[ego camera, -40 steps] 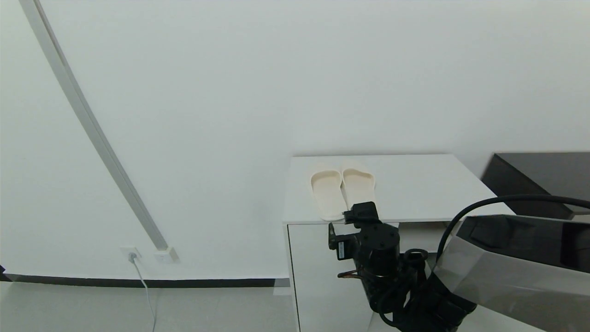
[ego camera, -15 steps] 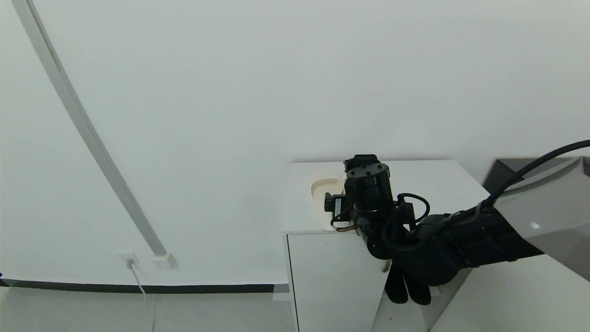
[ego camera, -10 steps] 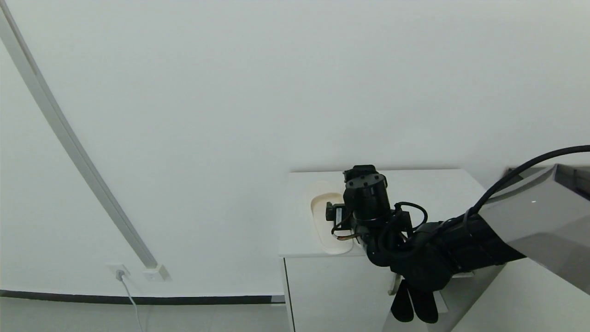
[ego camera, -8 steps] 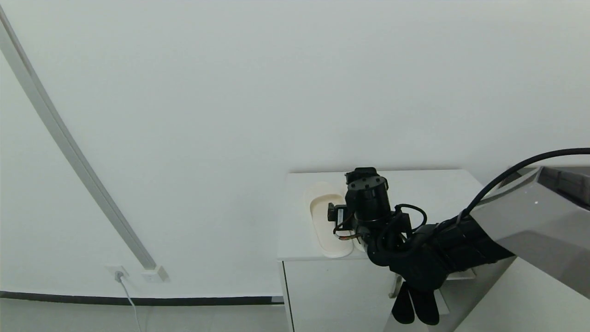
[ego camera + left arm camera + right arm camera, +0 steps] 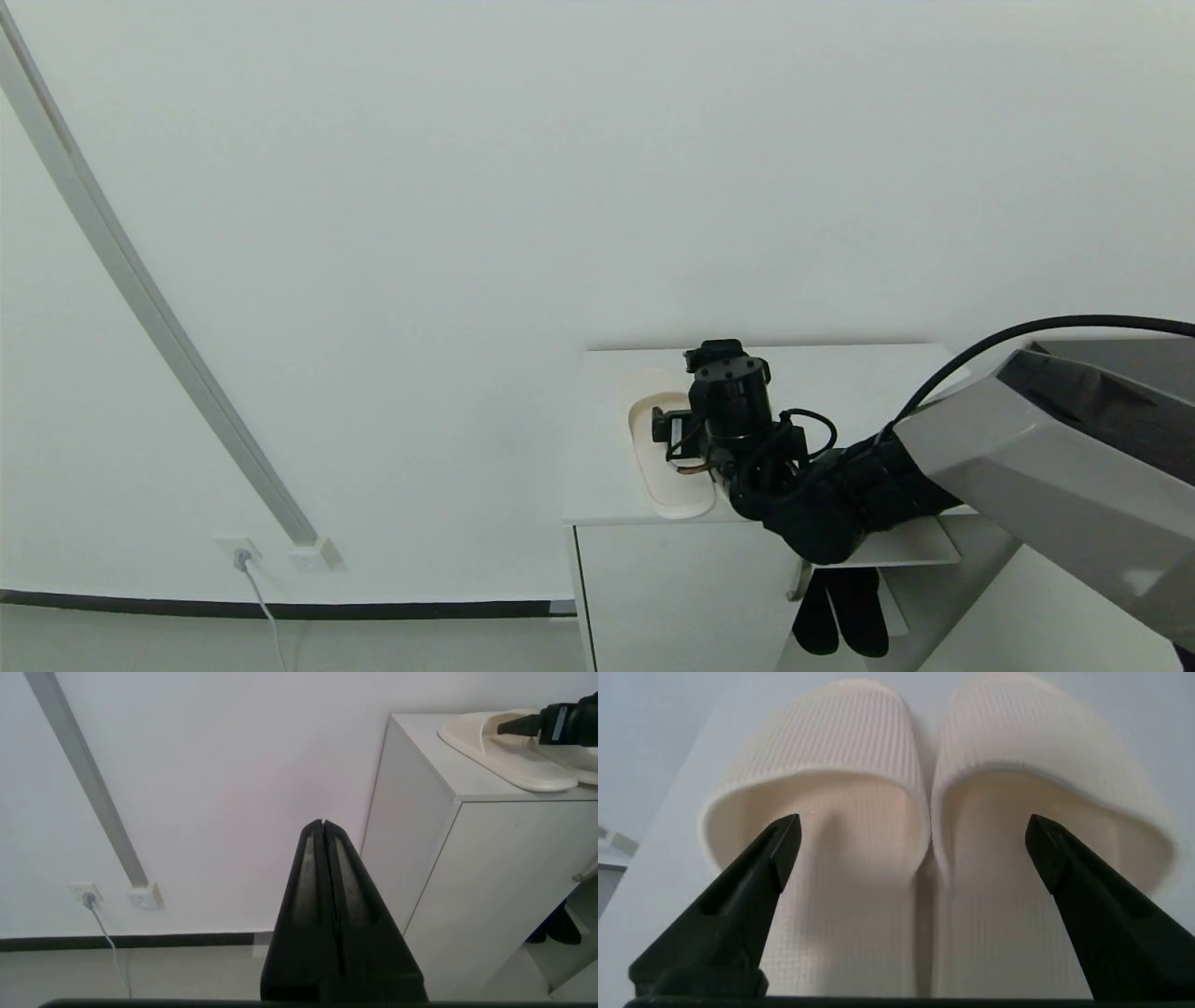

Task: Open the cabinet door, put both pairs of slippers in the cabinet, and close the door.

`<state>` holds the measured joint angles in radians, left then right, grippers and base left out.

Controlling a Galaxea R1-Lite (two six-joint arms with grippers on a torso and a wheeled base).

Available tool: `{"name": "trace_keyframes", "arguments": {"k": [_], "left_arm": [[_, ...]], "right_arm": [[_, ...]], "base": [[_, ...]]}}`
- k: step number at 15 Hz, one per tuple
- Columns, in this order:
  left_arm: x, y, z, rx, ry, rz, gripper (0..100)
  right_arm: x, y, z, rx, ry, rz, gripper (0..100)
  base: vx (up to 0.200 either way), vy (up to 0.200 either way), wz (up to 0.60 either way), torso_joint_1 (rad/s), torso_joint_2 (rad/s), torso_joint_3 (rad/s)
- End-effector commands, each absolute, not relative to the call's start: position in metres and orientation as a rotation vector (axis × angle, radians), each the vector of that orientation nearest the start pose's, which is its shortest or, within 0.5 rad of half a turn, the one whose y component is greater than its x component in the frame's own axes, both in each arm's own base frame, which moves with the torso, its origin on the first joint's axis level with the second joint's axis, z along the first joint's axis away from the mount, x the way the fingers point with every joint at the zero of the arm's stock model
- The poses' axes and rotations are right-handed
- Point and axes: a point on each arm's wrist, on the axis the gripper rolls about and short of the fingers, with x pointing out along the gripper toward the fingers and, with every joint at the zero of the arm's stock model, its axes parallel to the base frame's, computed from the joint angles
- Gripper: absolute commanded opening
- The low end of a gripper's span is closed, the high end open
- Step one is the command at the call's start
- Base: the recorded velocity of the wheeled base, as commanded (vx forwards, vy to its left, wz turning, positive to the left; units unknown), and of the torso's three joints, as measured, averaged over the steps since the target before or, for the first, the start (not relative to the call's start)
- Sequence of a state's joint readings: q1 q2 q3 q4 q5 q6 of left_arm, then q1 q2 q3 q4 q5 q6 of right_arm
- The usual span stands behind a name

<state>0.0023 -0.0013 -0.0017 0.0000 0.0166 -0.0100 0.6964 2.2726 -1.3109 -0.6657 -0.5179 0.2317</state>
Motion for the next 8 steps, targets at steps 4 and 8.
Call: {"name": "trace_keyframes", "arguments": {"k": [4,8], "left_arm": [[-0.023,0.000,0.076,-0.011,-0.002,0.020,0],[-0.023,0.000,0.076,-0.011,-0.002,0.020,0]], "right_arm": [[0.382,0.281,0.090,0.029,0.235,0.135,100],[0.387,0.284,0.087,0.023,0.229,0.135,0]], "base": [[0.000,0.000,0.00,0.000,0.00,0.000],[0.000,0.000,0.00,0.000,0.00,0.000]]}}
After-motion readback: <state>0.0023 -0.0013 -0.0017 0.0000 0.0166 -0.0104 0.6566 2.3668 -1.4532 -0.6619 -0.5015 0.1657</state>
